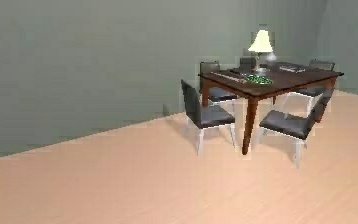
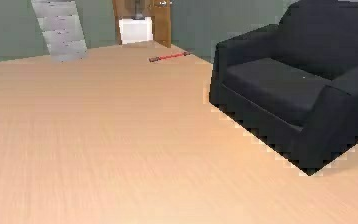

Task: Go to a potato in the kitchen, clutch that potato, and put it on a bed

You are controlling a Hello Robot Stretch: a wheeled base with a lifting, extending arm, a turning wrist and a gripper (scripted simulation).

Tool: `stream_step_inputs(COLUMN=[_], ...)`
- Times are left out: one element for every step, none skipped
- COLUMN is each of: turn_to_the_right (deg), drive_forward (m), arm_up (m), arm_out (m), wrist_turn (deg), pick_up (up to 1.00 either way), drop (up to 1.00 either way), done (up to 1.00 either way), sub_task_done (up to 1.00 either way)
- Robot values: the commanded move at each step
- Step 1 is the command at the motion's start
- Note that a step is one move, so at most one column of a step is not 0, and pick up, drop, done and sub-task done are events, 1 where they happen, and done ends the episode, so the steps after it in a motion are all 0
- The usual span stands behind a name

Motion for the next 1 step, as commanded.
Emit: stream_step_inputs(turn_to_the_right=[45.0], drive_forward=[0.00], arm_up=[0.00], arm_out=[0.00], wrist_turn=[0.0], pick_up=[0.00], drop=[0.00], done=[0.00], sub_task_done=[0.00])
